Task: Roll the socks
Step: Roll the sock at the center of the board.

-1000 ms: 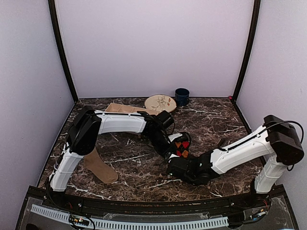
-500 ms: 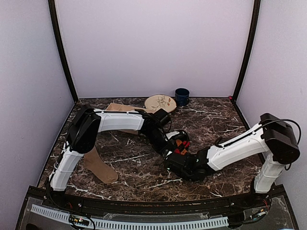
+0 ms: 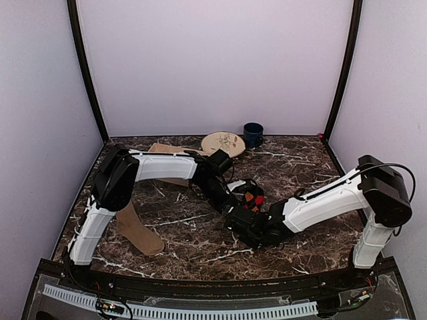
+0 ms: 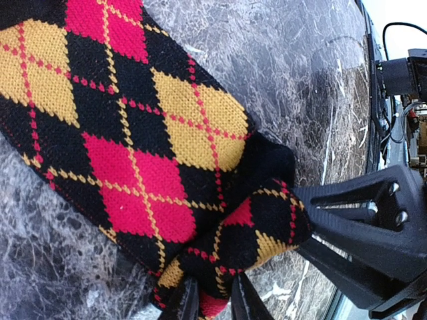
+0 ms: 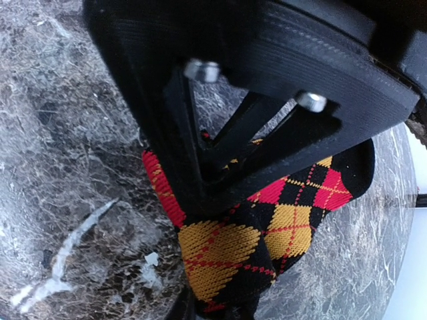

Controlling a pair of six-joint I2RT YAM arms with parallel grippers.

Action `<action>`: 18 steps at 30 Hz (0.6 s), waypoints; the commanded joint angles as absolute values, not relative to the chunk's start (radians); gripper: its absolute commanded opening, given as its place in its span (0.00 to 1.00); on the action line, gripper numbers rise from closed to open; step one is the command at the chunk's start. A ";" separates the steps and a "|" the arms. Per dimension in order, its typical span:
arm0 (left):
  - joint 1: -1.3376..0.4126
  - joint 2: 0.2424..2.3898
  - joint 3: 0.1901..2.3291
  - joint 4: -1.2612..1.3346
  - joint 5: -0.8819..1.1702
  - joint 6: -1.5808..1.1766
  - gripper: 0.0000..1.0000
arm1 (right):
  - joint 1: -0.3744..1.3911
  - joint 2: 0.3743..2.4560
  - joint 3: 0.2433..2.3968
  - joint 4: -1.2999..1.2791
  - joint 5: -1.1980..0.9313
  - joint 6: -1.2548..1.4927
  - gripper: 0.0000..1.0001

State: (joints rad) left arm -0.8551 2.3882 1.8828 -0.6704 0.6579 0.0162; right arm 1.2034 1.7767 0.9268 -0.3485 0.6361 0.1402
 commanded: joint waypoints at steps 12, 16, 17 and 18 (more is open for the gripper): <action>-0.888 2.390 1.744 -0.769 0.548 -0.021 0.30 | 1.085 1.796 0.973 -0.351 0.431 0.173 0.00; -0.874 2.376 1.731 -0.750 0.549 -0.038 0.33 | 1.049 1.783 0.980 -0.351 0.372 0.184 0.00; -0.870 2.372 1.726 -0.744 0.549 -0.043 0.33 | 1.039 1.781 0.980 -0.350 0.353 0.185 0.00; -0.866 2.367 1.721 -0.737 0.550 -0.048 0.34 | 1.028 1.779 0.982 -0.353 0.342 0.187 0.00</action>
State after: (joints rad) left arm -0.8284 2.3428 1.8004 -0.5907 0.6647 -0.0193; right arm 1.1324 1.7573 0.9627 -0.3580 0.4023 0.1295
